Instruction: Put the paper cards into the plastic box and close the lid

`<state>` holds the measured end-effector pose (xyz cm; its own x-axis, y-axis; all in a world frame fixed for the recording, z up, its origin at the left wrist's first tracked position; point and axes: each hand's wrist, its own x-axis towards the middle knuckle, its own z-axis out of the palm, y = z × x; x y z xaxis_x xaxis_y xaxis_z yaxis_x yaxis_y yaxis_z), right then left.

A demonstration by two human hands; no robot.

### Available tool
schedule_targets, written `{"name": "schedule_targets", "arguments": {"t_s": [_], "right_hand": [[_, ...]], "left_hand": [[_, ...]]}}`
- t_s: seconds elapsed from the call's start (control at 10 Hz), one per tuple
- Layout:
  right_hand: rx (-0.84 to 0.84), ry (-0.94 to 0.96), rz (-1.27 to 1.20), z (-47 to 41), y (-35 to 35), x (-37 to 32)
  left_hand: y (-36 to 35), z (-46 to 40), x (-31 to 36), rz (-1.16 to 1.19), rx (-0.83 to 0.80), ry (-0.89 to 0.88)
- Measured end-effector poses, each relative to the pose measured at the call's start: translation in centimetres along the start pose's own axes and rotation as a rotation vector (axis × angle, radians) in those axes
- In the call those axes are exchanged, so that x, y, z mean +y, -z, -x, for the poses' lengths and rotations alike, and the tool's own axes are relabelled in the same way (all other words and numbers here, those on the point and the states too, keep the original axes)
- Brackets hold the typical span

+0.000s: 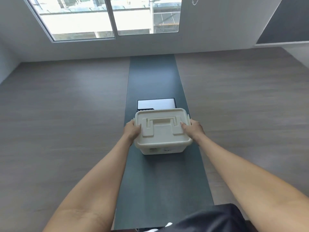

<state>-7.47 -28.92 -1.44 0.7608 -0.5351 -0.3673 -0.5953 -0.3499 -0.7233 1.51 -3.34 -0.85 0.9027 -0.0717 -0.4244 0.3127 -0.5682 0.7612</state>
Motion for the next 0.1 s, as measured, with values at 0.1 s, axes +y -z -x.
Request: {"name": "schedule_targets", "arguments": {"t_s": [0.1], "right_hand": [[0.014,0.021,-0.105,1.05,1.23,0.89]], "left_hand": [[0.46,2.11,-0.21,0.132,0.019,-0.043]]}}
